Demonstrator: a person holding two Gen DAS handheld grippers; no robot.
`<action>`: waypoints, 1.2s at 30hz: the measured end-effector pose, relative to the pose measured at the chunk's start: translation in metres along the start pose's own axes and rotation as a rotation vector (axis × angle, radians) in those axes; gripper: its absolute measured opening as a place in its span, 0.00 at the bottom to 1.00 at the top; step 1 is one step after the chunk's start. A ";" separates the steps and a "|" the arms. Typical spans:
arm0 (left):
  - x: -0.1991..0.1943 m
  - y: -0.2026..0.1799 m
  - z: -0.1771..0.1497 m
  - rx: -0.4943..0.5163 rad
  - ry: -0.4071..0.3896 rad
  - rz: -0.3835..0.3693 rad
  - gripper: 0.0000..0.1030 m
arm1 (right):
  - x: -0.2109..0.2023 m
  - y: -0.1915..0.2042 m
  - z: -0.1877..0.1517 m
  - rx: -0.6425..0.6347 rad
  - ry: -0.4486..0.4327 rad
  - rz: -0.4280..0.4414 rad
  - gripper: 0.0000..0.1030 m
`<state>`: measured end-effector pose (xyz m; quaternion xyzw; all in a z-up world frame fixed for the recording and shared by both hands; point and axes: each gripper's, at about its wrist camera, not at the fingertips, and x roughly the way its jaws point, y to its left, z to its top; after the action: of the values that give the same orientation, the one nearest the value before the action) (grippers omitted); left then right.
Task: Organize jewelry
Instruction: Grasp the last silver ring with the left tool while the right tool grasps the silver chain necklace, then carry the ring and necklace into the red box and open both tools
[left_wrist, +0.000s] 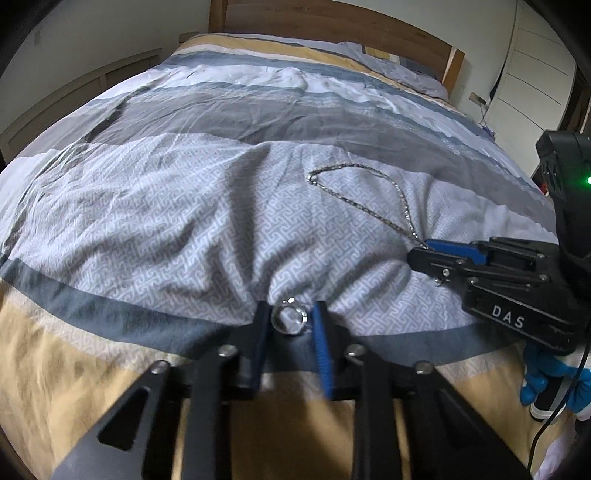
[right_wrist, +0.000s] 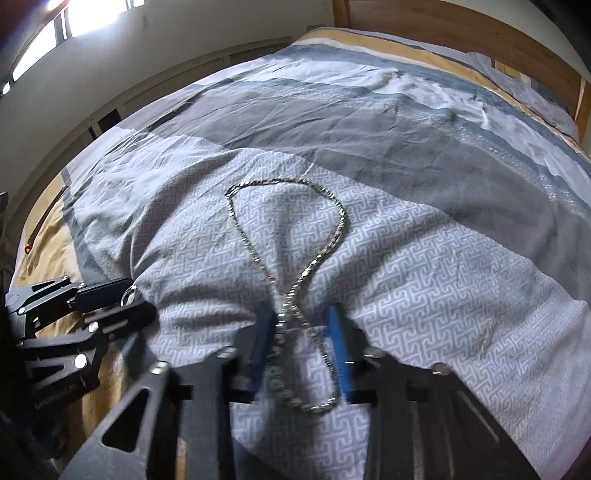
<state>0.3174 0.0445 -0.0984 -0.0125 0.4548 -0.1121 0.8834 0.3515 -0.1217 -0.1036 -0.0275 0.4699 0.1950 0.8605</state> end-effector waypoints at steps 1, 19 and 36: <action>-0.001 -0.001 -0.001 0.005 -0.002 0.003 0.17 | -0.002 0.000 -0.002 0.001 0.003 0.005 0.13; -0.087 -0.036 -0.045 0.050 -0.029 -0.051 0.17 | -0.125 0.006 -0.075 0.093 -0.099 0.006 0.05; -0.211 -0.116 -0.080 0.154 -0.162 -0.139 0.17 | -0.311 0.014 -0.168 0.164 -0.325 -0.107 0.05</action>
<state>0.1124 -0.0182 0.0384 0.0151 0.3699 -0.2061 0.9058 0.0623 -0.2443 0.0594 0.0494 0.3369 0.1118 0.9336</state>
